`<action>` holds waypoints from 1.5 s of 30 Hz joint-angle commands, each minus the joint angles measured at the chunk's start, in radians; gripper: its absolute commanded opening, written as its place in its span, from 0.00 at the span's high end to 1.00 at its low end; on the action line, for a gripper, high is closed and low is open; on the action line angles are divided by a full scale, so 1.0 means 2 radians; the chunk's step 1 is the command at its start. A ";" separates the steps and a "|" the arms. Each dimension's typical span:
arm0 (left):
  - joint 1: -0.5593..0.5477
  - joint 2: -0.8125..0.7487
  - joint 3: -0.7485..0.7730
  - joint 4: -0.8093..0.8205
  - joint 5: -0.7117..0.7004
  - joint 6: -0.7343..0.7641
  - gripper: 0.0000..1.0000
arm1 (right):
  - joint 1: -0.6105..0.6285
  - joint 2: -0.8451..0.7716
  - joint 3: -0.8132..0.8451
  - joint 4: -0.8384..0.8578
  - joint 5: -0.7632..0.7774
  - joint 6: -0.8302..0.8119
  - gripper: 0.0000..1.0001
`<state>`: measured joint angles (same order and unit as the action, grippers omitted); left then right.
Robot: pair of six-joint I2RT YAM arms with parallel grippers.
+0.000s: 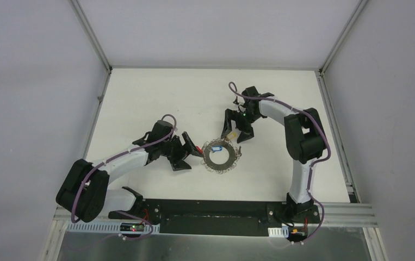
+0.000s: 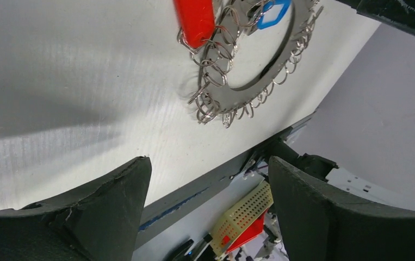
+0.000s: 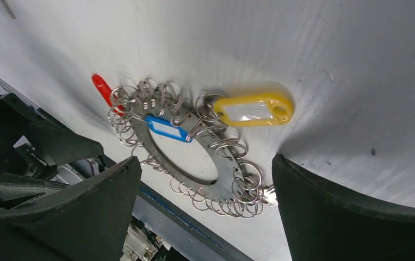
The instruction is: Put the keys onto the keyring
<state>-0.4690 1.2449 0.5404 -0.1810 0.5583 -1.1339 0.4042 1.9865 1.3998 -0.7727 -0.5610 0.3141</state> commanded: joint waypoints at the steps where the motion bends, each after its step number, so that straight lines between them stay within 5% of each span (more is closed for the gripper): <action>1: -0.024 0.022 0.005 0.031 -0.022 -0.001 0.19 | 0.015 0.011 0.009 -0.019 0.004 -0.021 0.08; 10: -0.037 0.057 0.021 0.017 -0.032 0.032 0.24 | 0.053 -0.057 -0.121 0.037 -0.035 0.020 0.08; 18: -0.047 0.054 0.090 -0.128 -0.105 0.145 0.28 | 0.065 -0.144 -0.220 0.081 -0.077 0.078 0.07; 29: -0.048 -0.124 0.122 -0.234 -0.253 0.234 0.22 | 0.062 -0.289 -0.200 0.008 0.048 0.025 0.03; 36: -0.047 -0.239 0.092 -0.245 -0.324 0.208 0.02 | 0.038 -0.276 -0.236 0.057 0.056 0.065 0.03; 45: -0.047 -0.335 0.008 -0.219 -0.317 0.094 0.01 | 0.042 -0.189 -0.235 0.129 0.003 0.097 0.07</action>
<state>-0.5575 0.6235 0.6193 -0.6601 -0.0723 -0.8448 0.4744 1.5425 0.9142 -0.6033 -0.4984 0.4683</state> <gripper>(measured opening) 0.990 0.952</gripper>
